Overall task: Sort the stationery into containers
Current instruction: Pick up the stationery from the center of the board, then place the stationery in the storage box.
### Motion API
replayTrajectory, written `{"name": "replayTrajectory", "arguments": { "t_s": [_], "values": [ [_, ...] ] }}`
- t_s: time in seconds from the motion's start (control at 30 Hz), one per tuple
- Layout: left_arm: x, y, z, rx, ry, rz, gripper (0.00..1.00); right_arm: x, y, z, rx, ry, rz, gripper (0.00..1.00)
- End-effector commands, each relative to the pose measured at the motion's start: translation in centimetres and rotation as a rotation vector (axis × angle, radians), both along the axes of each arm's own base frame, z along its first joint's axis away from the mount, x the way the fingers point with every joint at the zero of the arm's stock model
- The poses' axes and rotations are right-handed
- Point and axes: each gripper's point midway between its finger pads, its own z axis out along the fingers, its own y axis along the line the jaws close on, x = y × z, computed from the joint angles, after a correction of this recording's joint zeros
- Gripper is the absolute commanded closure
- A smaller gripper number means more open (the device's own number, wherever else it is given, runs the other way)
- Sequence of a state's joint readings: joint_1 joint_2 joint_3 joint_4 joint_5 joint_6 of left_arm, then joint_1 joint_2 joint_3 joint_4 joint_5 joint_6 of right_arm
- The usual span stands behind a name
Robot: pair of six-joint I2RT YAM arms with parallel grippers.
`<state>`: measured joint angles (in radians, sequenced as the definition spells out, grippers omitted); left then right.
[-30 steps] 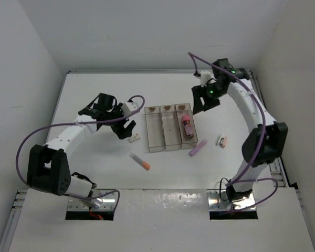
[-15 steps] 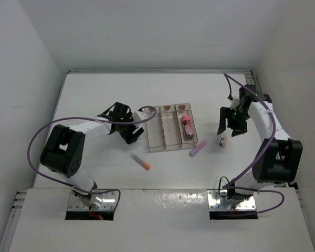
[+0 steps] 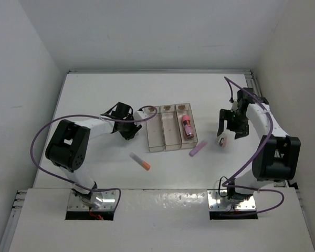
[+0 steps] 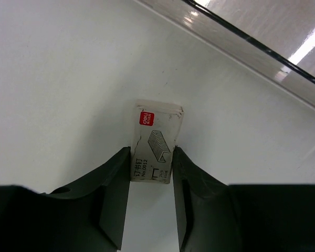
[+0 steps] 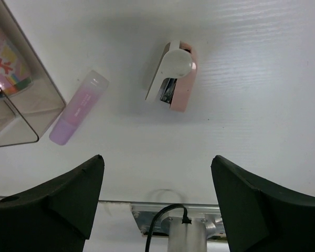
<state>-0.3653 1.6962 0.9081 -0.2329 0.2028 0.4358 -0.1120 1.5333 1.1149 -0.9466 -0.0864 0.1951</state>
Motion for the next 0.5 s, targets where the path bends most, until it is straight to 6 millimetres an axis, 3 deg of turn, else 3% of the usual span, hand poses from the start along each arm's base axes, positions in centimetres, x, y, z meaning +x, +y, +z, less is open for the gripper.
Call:
{"name": "replayTrajectory", "arguments": {
  "t_s": [0.0,0.1,0.2,0.23,0.3,0.33,0.43,0.47],
  "values": [
    [0.1,1.3,-0.9,0.053,0.024,0.031,0.72,1.5,-0.4,-0.9,-0.016,-0.024,-0.049,0.19],
    [0.8,1.4,0.7,0.017,0.026,0.055,0.82,2.1,-0.7,-1.8,-0.025,-0.015,-0.059,0.21],
    [2.6,1.6,4.0,-0.064,-0.008,0.1,0.84,2.3,-0.6,-2.8,-0.02,0.017,-0.058,0.21],
    [3.5,1.2,6.1,-0.106,-0.047,0.097,0.85,2.4,-0.5,-3.1,-0.012,0.018,-0.055,0.22],
    [4.4,1.2,8.4,-0.147,-0.086,0.104,0.85,2.6,-0.2,-3.8,0.003,0.025,-0.049,0.23],
    [5.1,0.6,10.9,-0.18,-0.139,0.088,0.85,2.8,-0.2,-4.0,0.003,0.021,-0.048,0.25],
    [6.0,-0.6,14.6,-0.235,-0.207,0.059,0.85,2.8,-0.4,-5.1,-0.009,0.036,-0.042,0.27],
    [6.8,-1.5,16.7,-0.262,-0.243,0.046,0.85,2.8,-0.5,-5.3,-0.011,0.042,-0.038,0.27]
  ]
}}
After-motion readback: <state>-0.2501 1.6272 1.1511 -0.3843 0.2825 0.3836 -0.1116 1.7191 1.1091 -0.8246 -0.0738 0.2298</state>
